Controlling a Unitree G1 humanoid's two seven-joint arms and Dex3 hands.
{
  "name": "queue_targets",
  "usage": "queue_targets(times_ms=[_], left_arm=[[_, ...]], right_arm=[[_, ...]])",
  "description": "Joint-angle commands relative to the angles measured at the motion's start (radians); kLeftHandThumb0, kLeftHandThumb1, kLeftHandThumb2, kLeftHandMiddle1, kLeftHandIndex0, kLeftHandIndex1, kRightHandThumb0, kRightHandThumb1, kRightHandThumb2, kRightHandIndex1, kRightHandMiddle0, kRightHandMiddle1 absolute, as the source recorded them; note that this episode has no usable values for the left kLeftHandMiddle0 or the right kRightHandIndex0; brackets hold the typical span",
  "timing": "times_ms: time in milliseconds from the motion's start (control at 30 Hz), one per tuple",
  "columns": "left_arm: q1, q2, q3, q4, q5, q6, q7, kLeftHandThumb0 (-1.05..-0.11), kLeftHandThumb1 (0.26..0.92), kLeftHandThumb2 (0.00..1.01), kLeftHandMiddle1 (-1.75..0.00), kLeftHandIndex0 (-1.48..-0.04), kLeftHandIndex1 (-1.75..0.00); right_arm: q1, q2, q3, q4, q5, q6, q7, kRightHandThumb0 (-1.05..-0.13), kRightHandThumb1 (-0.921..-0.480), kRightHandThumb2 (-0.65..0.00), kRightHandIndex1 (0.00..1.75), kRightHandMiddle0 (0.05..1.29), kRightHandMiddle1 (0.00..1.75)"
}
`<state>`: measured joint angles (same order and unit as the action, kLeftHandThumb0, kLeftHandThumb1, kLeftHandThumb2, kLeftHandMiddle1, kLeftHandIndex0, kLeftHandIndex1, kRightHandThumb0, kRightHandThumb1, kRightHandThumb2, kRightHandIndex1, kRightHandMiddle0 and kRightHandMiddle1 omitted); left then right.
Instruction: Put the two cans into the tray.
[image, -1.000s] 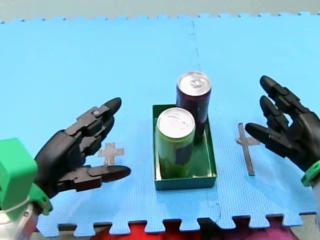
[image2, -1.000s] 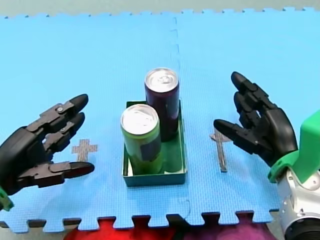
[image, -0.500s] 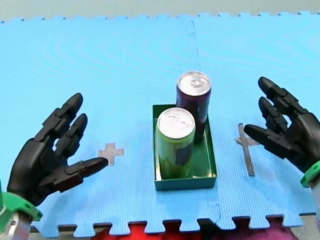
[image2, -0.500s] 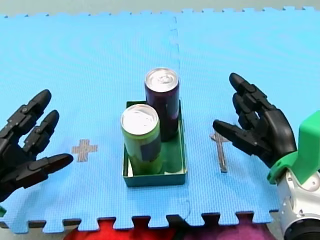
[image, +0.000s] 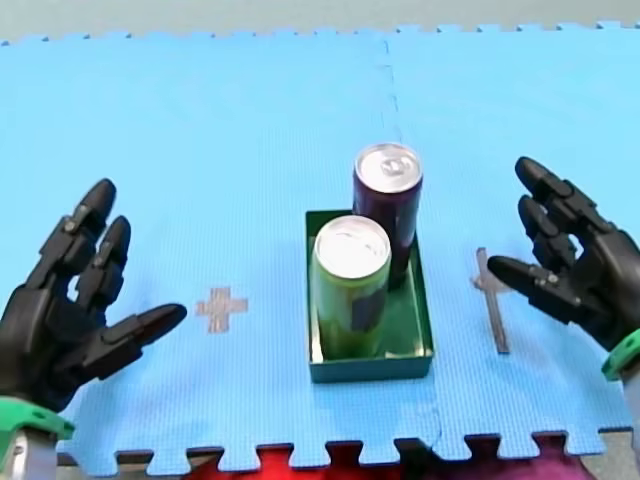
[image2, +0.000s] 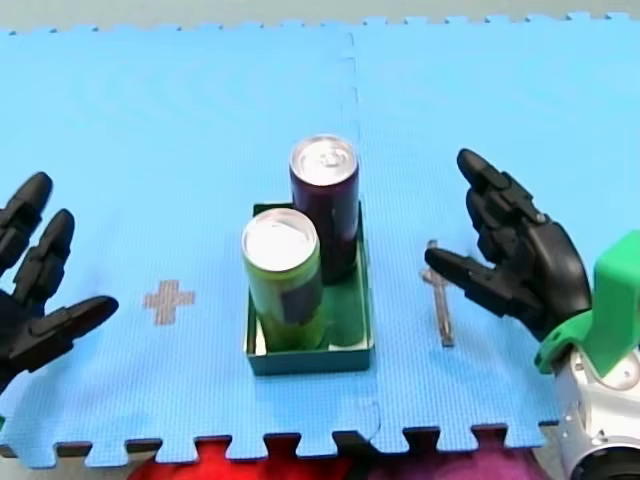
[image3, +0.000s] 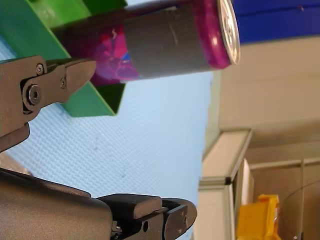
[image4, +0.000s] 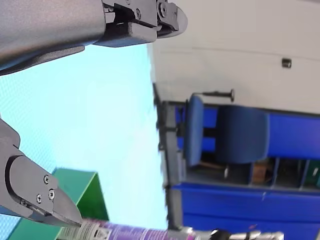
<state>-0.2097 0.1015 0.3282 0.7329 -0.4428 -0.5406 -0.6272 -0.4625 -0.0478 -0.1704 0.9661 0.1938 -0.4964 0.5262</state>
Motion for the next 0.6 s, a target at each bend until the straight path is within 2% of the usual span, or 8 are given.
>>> queue_targets(times_ms=[0, 100, 267, 467, 567], left_arm=[[-0.010, 0.001, 0.006, 0.016, 0.007, -0.027, 0.002, -0.786, 0.593, 0.00, -0.01, -0.27, -0.01], [-0.018, -0.003, 0.000, 0.036, 0.026, -0.053, 0.008, -0.760, 0.591, 0.00, -0.01, -0.28, -0.01], [-0.038, -0.017, -0.008, 0.074, 0.045, -0.078, 0.010, -0.725, 0.592, 0.00, -0.01, -0.31, -0.01], [-0.057, -0.018, -0.008, 0.098, 0.039, -0.078, -0.019, -0.713, 0.602, 0.00, -0.01, -0.33, -0.01], [-0.057, -0.021, -0.009, 0.098, 0.041, -0.080, -0.022, -0.712, 0.606, 0.00, -0.01, -0.33, -0.01]], right_arm=[[0.010, -0.005, 0.009, -0.011, -0.014, -0.017, -0.018, -1.048, -0.867, -0.005, 0.00, 0.29, 0.00], [0.016, 0.000, 0.020, -0.012, -0.034, -0.036, -0.047, -1.047, -0.868, -0.004, 0.00, 0.29, 0.00], [0.020, 0.009, 0.029, -0.006, -0.046, -0.057, -0.068, -1.035, -0.871, -0.003, 0.00, 0.29, 0.00], [0.037, 0.023, 0.043, -0.015, -0.059, -0.084, -0.092, -1.021, -0.878, -0.004, 0.00, 0.30, 0.00], [0.045, 0.024, 0.049, -0.023, -0.068, -0.097, -0.106, -1.015, -0.883, -0.004, 0.00, 0.30, 0.00]])
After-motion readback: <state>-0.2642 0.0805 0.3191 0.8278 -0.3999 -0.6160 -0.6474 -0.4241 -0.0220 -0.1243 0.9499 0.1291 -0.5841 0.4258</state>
